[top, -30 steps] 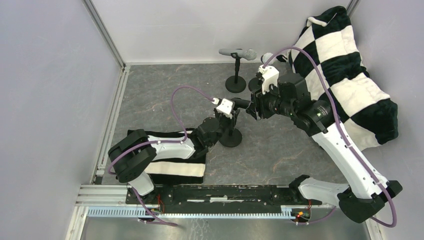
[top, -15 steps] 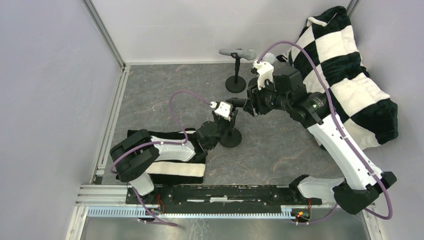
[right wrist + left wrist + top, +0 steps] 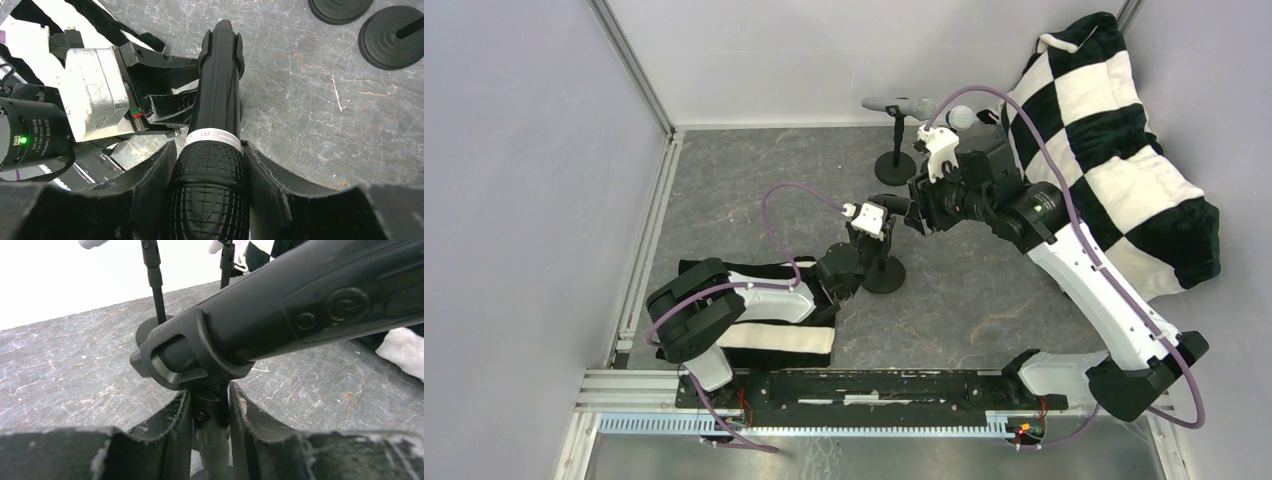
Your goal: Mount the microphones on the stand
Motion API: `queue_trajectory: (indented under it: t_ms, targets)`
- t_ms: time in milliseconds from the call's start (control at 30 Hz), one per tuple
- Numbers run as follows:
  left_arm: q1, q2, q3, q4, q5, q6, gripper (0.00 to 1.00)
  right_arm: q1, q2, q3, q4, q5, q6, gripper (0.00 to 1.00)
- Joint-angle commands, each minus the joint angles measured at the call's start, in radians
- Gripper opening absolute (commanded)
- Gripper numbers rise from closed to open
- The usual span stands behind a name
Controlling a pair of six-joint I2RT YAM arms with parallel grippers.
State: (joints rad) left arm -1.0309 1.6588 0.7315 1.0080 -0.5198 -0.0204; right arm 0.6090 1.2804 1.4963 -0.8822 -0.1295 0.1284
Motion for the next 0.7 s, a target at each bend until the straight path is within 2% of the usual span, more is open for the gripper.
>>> queue_trajectory:
  t_ms: [0, 667]
  targets:
    - [-0.076, 0.033, -0.004, -0.023, 0.137, 0.059, 0.02, 0.006, 0.133, -0.074, -0.018, 0.064, -0.014, 0.0]
    - [-0.085, 0.042, -0.008, -0.011, 0.136, 0.057, 0.02, 0.006, 0.247, -0.007, 0.043, 0.088, -0.017, 0.0]
